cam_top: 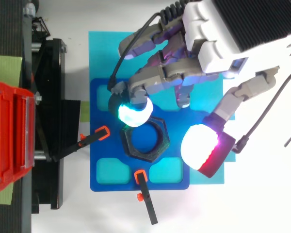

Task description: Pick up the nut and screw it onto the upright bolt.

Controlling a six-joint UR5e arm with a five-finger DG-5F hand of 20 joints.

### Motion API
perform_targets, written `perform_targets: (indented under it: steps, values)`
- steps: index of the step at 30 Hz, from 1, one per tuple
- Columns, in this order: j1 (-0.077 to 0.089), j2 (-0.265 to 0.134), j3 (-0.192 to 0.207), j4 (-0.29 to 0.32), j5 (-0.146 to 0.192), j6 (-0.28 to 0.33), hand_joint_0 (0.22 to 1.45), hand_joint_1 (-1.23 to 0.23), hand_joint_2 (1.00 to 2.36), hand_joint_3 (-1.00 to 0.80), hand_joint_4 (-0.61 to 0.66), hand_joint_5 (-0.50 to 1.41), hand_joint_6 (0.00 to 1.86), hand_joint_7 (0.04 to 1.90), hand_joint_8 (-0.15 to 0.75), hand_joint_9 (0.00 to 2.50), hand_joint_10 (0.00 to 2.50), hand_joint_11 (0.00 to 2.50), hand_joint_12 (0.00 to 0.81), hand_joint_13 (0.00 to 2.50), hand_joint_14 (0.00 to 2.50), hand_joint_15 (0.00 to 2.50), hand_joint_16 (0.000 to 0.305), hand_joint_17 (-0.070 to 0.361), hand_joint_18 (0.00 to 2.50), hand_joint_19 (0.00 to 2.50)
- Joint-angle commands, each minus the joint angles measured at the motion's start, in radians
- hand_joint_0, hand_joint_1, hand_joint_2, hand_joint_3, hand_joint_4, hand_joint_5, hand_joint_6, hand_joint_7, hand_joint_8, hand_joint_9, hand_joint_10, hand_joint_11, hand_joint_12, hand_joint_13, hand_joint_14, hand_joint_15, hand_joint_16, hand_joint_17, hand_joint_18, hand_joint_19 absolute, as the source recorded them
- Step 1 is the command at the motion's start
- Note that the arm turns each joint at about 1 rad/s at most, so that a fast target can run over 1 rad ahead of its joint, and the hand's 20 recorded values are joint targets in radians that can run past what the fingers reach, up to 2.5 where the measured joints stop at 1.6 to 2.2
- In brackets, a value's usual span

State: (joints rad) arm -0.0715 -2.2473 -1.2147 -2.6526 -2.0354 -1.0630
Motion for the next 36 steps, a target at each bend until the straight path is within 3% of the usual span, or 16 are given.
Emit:
perform_targets:
  steps: [1,9,12,16,19,20,24,27,29,33,35,36]
  values:
    - [-0.008,0.0,0.009,-0.003,-0.012,0.0,0.52,-0.31,1.0,-0.5,0.05,0.06,0.62,1.3,0.171,1.63,0.01,0.28,0.158,1.02,0.0,0.0,0.007,0.015,0.57,0.0]
    - [-0.033,0.002,0.035,-0.012,-0.032,0.0,0.51,-0.3,1.0,-0.5,0.05,0.06,0.62,1.28,0.183,1.7,0.01,0.31,0.154,1.06,0.0,0.0,0.006,0.015,0.63,0.0]
    - [-0.042,0.002,0.072,-0.053,-0.051,0.0,0.51,-0.31,1.0,-0.5,0.05,0.06,0.63,1.25,0.176,1.75,0.01,0.31,0.15,1.1,0.0,0.0,0.006,0.015,0.67,0.0]
    - [-0.048,0.003,0.113,-0.118,-0.052,0.0,0.5,-0.29,1.0,-0.5,0.12,0.05,0.5,1.45,0.242,1.66,0.01,0.32,0.186,1.09,0.0,0.01,0.011,0.025,0.62,0.0]
    - [-0.05,0.002,0.155,-0.15,-0.051,0.0,0.49,-0.27,1.0,-0.5,0.14,0.0,0.51,1.27,0.265,1.56,0.01,0.29,0.211,1.03,0.0,0.02,0.016,0.036,0.59,0.0]
    - [-0.048,0.002,0.158,-0.148,-0.051,0.0,0.49,-0.27,1.0,-0.5,0.17,-0.02,0.51,1.15,0.266,1.49,0.01,0.28,0.217,0.99,0.0,0.02,0.018,0.041,0.57,0.0]
    - [-0.04,0.002,0.158,-0.144,-0.046,0.002,0.48,-0.27,1.0,-0.5,0.22,-0.08,0.5,0.96,0.256,1.31,0.01,0.21,0.248,0.85,0.0,0.0,0.026,0.058,0.51,0.0]
    - [-0.034,0.002,0.158,-0.142,-0.035,0.009,0.47,-0.26,1.0,-0.5,0.16,-0.13,0.5,0.82,0.234,1.03,0.0,0.07,0.276,0.59,0.0,0.0,0.031,0.07,0.28,0.0]
    - [-0.025,0.002,0.158,-0.138,-0.019,0.012,0.45,-0.24,1.0,-0.5,0.1,-0.18,0.5,0.67,0.216,0.66,0.0,0.0,0.302,0.27,0.0,0.0,0.035,0.078,0.0,0.0]
    - [-0.001,-0.002,0.158,-0.133,0.011,0.014,0.44,-0.18,1.0,-0.5,0.06,-0.21,0.5,0.59,0.191,0.33,0.0,0.0,0.314,0.0,0.0,0.0,0.039,0.087,0.0,0.0]
    - [0.022,-0.002,0.136,-0.13,0.032,0.014,0.43,-0.16,1.0,-0.5,0.04,-0.23,0.5,0.57,0.173,0.2,0.0,0.0,0.315,0.0,0.0,0.0,0.041,0.091,0.0,0.0]
    - [0.022,-0.002,0.136,-0.13,0.032,0.014,0.43,-0.15,1.0,-0.5,0.03,-0.23,0.5,0.55,0.16,0.16,0.0,0.0,0.315,0.0,0.0,0.0,0.041,0.093,0.0,0.0]
